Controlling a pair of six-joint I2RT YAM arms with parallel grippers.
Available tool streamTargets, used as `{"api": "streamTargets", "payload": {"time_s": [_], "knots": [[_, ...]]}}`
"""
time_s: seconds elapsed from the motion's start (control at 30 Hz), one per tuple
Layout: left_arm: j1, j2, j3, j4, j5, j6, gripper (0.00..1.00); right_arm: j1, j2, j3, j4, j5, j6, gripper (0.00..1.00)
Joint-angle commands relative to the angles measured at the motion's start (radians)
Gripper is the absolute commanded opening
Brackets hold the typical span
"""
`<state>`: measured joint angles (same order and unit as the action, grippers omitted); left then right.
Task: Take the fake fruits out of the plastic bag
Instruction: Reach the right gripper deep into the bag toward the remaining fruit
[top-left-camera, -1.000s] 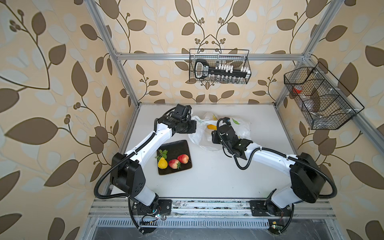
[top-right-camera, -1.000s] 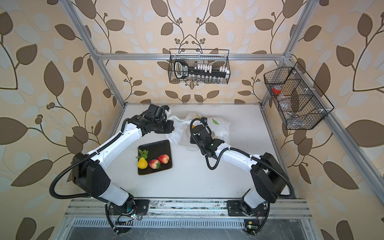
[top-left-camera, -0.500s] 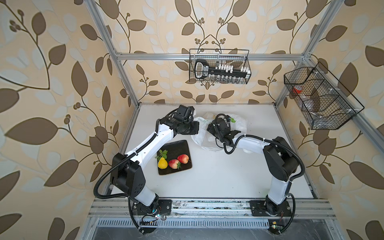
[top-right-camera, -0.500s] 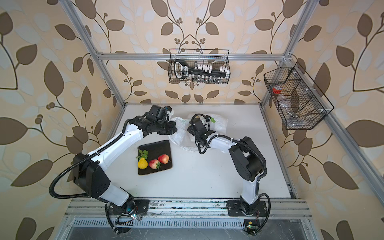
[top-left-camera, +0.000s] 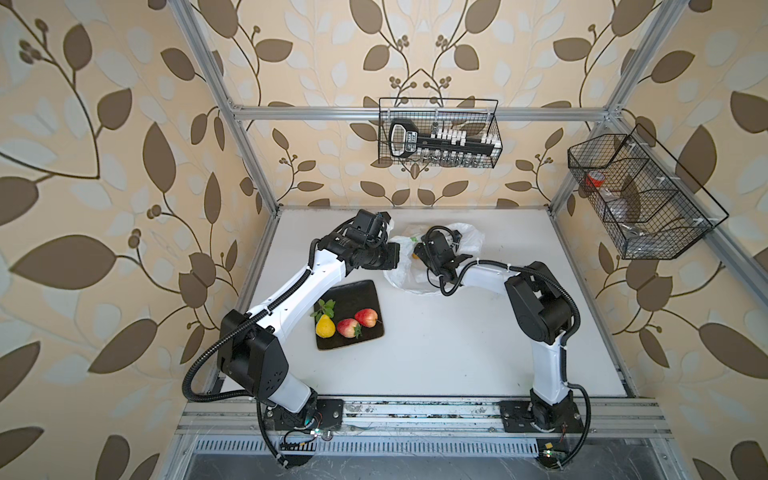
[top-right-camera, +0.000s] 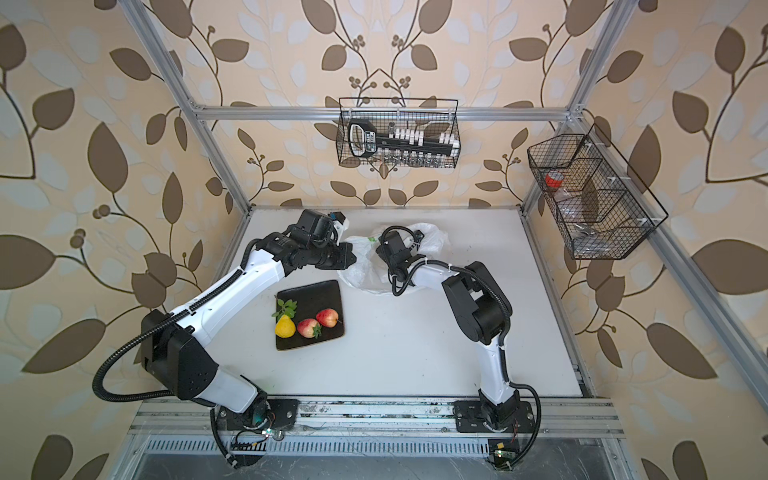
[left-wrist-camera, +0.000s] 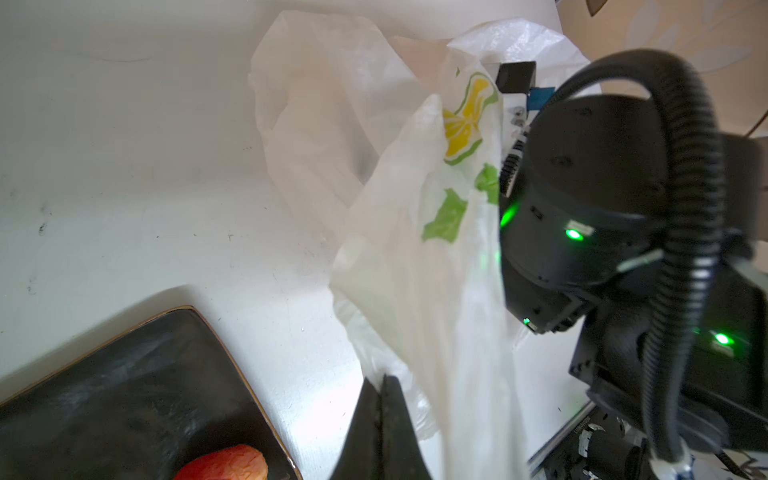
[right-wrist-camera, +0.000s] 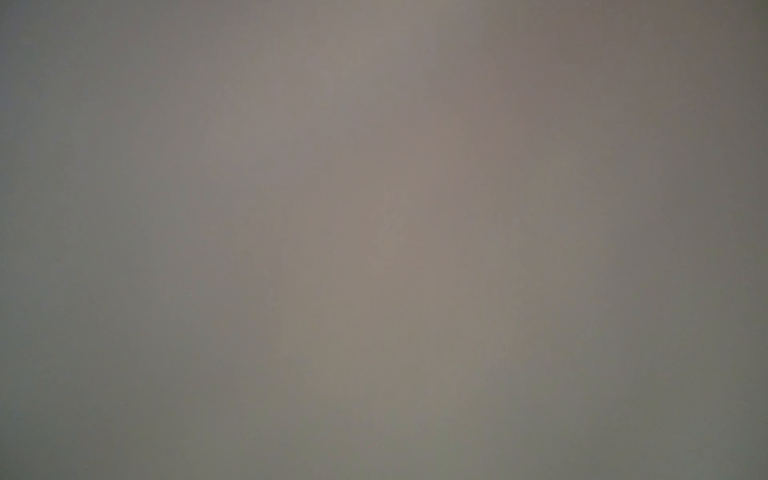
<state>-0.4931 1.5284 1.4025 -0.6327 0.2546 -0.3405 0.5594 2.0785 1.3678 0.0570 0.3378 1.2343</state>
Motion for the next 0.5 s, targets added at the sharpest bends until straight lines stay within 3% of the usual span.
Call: {"api": "streamTargets", "payload": {"time_s": [0.0,0.27,0.47], "knots": [[-0.021,-0.054,0.014,-0.013,0.019,0.01,0.0,-0.007,0.061,0.054,-0.004,0.025,0.051,0.82],[-0.044,-0.05,0.012,-0.015,0.01,0.007,0.0,-0.01,0.146,0.13,-0.048,0.036,0.05,0.81],[-0.047,-0.055,0.006,-0.017,0.002,0.002,0.0,-0.012,0.177,0.151,-0.052,0.042,0.045,0.71]]}}
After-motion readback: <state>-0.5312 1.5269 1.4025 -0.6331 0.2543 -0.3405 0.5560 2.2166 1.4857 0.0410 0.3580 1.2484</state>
